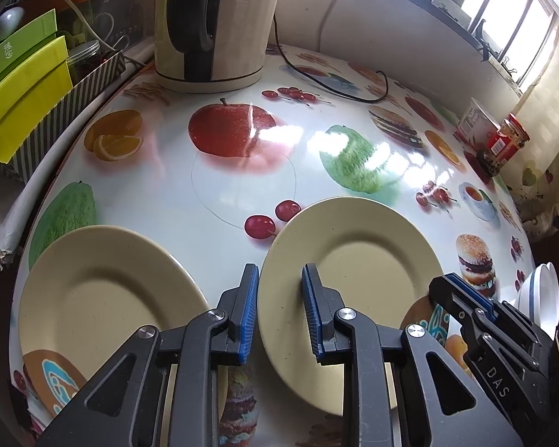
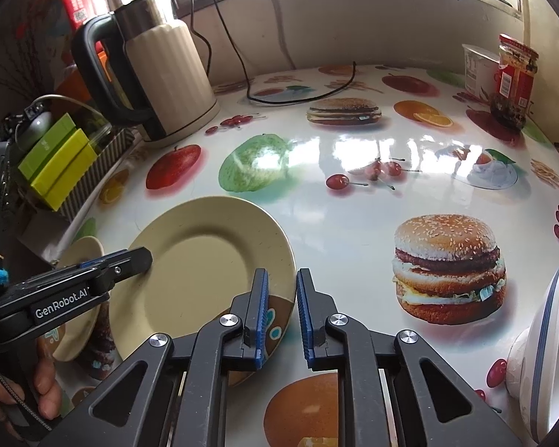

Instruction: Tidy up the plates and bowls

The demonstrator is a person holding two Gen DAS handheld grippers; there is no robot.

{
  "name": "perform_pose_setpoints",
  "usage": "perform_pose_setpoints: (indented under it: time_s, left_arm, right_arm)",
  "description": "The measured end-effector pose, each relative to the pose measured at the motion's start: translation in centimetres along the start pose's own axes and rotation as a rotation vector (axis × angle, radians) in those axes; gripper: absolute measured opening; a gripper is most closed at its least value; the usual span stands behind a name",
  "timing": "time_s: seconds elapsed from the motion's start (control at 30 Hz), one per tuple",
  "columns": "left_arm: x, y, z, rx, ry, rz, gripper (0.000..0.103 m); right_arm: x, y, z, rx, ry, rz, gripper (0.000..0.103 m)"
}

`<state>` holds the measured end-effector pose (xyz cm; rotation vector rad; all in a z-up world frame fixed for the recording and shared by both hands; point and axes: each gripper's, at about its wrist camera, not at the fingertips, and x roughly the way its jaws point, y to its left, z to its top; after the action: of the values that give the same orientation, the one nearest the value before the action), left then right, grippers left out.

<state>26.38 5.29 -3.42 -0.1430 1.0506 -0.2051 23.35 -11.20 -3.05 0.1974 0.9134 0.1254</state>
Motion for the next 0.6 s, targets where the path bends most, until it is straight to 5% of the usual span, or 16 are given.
perform_pose_setpoints:
  time_s: [0.6]
  left_arm:
    - [-2.1, -0.3, -1.7, -0.009, -0.013, -0.018, 0.024]
  right_arm:
    - [-1.6, -0.2, -0.3, 0.014, -0.018, -0.001, 0.013]
